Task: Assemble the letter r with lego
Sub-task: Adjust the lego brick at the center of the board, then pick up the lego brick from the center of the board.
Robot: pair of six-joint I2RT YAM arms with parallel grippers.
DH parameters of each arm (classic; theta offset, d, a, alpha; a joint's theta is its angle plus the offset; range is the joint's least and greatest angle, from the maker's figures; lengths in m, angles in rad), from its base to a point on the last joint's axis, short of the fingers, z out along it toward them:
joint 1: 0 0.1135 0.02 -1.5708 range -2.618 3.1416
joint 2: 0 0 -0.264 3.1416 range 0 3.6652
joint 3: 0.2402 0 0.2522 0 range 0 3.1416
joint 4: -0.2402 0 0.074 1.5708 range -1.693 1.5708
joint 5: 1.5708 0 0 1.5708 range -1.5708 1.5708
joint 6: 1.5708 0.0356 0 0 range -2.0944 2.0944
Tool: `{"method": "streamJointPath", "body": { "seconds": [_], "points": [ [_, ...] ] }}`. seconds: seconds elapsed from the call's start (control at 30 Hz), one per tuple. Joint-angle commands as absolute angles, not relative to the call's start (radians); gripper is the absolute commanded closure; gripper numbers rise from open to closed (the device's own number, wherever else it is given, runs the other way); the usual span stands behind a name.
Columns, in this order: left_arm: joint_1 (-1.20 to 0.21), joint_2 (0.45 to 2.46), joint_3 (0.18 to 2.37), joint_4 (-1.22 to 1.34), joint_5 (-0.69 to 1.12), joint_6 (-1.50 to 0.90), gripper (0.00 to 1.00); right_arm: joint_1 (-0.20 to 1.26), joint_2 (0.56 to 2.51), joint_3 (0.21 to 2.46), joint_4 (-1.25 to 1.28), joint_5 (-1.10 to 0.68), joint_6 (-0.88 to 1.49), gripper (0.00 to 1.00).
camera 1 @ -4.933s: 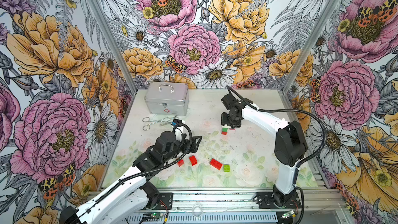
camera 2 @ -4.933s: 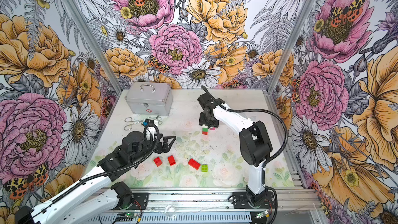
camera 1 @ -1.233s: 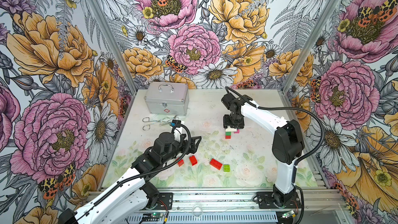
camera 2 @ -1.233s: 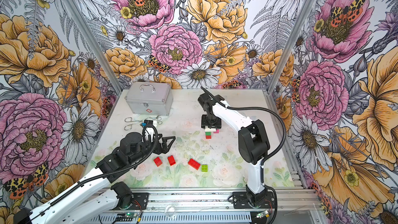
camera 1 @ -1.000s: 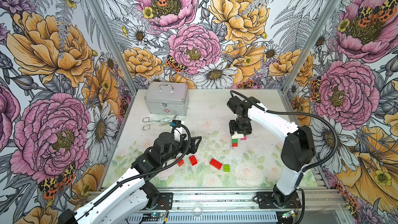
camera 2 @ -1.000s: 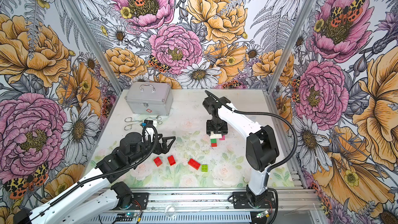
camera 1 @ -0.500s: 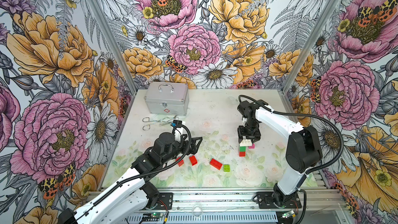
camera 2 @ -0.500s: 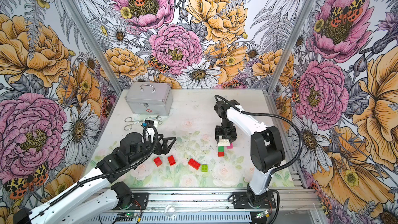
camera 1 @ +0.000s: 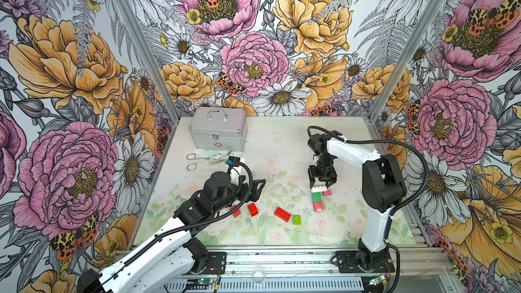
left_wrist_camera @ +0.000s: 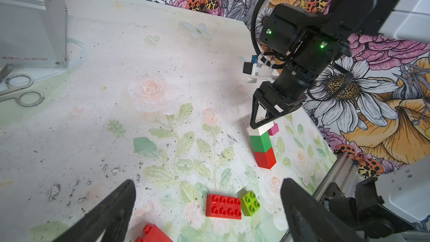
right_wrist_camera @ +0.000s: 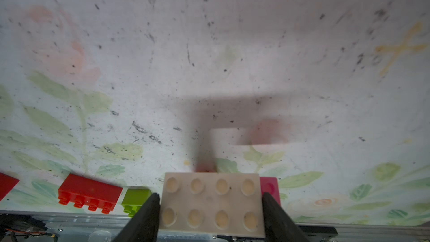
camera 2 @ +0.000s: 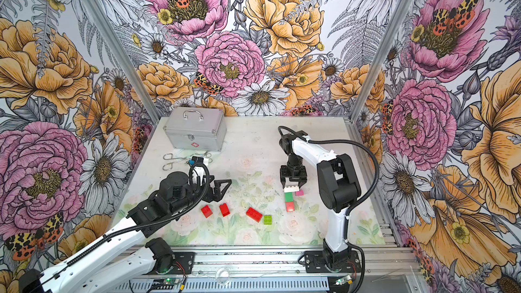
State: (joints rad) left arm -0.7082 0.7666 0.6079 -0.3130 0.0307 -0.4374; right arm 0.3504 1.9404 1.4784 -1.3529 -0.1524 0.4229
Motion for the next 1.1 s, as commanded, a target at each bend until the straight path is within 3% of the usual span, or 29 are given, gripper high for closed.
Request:
{"method": "streamJointPath", "body": {
  "seconds": [0.0,0.33,0.4,0.57,0.8,1.07],
  "points": [
    [-0.698,0.750,0.647,-0.333,0.008,-0.420,0.01,0.335,1.947,1.534,-1.346,-0.131,0.402,0.37],
    [-0.693,0.740,0.647,-0.334,0.025,-0.422,0.01,0.290,1.988,1.635,-1.334,-0.121,0.385,0.27],
    [-0.693,0.736,0.642,-0.334,0.034,-0.424,0.01,0.284,2.012,1.658,-1.328,-0.127,0.379,0.15],
    [-0.704,0.708,0.655,-0.366,0.006,-0.425,0.01,0.280,2.018,1.692,-1.321,-0.110,0.389,0.12],
    [-0.707,0.682,0.659,-0.376,0.000,-0.426,0.01,0.306,1.754,1.433,-1.190,-0.086,0.497,0.14],
    [-0.717,0.696,0.622,-0.336,-0.007,-0.441,0.01,0.500,1.435,1.091,-1.013,0.031,0.711,0.15]
  ]
}}
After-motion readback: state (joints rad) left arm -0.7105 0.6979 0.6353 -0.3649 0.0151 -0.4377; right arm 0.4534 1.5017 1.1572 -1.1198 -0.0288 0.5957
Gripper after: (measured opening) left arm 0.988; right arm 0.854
